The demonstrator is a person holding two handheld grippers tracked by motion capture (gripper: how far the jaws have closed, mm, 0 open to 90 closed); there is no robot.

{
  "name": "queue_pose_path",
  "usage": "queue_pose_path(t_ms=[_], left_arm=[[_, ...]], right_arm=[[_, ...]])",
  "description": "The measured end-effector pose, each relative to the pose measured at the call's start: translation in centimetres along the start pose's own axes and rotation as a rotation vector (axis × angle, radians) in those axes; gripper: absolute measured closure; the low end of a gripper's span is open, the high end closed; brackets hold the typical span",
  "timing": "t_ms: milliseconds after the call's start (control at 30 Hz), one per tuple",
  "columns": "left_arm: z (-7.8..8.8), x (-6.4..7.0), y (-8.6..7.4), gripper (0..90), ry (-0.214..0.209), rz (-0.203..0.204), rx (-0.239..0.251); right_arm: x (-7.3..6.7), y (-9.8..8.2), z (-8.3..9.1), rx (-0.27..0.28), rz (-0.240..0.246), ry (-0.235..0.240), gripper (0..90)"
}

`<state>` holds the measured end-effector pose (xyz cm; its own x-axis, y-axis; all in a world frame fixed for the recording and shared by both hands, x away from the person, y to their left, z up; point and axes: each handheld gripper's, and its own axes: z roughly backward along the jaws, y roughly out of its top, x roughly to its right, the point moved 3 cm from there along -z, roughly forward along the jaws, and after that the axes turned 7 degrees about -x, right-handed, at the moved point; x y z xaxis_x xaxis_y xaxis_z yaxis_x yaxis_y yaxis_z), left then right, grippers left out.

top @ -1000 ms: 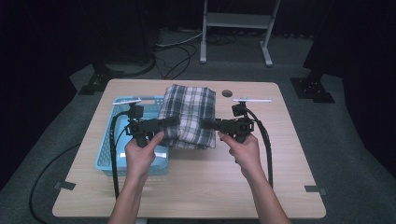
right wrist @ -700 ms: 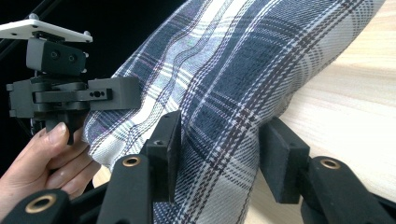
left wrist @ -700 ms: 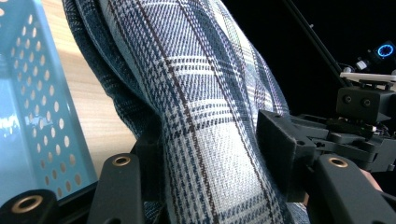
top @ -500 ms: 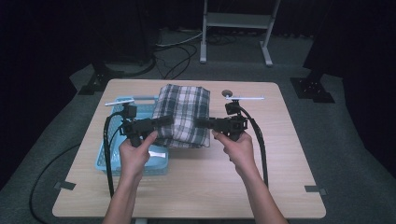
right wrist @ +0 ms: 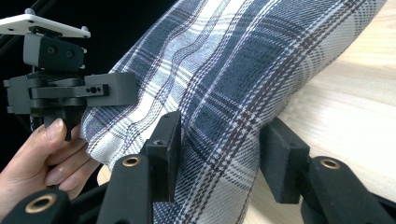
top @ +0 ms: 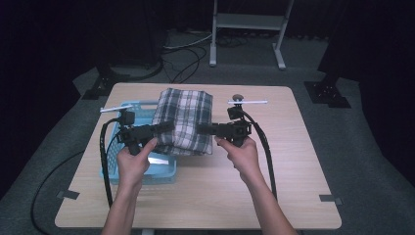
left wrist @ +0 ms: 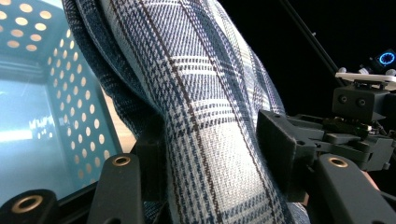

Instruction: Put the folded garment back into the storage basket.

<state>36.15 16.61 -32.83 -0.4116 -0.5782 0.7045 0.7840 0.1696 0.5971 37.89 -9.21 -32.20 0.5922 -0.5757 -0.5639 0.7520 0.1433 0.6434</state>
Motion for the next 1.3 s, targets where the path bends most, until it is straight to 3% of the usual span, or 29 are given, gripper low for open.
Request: queue_pose_path(t_ms=[600,1300], left_arm=[[1.3,-1.1,0.3,47.2,0.011,0.004,0.006],[3.9,-2.1,1.0,47.2,0.034,0.006,0.047]], right_arm=[[-0.5,0.4,-1.7,-0.021,-0.002,0.014,52.6],[-1.8,1.3,-4.2,-0.049,0.021,0.046,52.6]])
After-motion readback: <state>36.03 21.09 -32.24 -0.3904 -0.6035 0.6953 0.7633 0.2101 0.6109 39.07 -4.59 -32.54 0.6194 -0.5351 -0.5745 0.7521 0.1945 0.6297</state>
